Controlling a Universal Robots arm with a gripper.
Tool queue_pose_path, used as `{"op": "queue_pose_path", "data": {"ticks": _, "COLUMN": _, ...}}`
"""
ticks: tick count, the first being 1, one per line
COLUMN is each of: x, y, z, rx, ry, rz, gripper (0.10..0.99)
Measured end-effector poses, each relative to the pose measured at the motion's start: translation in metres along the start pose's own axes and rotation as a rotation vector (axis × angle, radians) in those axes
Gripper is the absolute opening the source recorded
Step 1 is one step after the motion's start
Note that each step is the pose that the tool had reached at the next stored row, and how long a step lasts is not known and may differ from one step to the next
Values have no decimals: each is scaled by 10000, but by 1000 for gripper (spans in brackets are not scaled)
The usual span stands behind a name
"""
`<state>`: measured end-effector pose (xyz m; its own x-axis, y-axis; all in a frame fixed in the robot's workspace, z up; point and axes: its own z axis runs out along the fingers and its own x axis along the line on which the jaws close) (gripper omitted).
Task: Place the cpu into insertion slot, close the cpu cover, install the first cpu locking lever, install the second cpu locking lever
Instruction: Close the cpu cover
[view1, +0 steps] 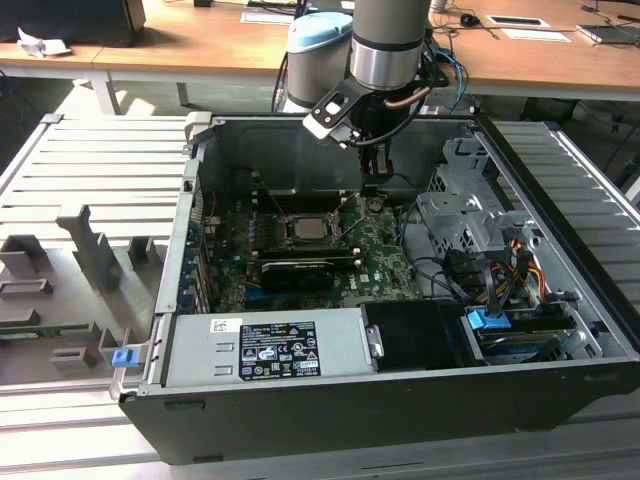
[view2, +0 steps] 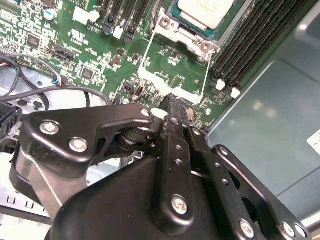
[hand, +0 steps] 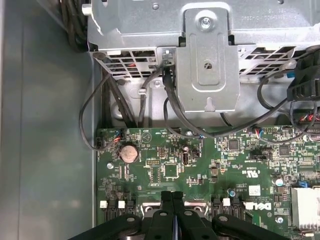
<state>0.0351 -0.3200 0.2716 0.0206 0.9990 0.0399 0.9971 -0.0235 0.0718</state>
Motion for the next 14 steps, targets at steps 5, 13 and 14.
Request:
{"op": "queue_pose_path", "data": {"ticks": 5, "x": 0, "y": 38, "z": 7, "rx": 0, "ry": -1, "rz": 0, "gripper": 106}}
{"op": "queue_pose_path", "data": {"ticks": 13, "x": -2, "y": 98, "z": 109, "rx": 0, "ry": 0, "rz": -1, "gripper": 106}}
{"op": "queue_pose_path", "data": {"ticks": 14, "x": -2, "y": 102, "z": 125, "rx": 1, "ry": -1, "rz": 0, "gripper": 106}}
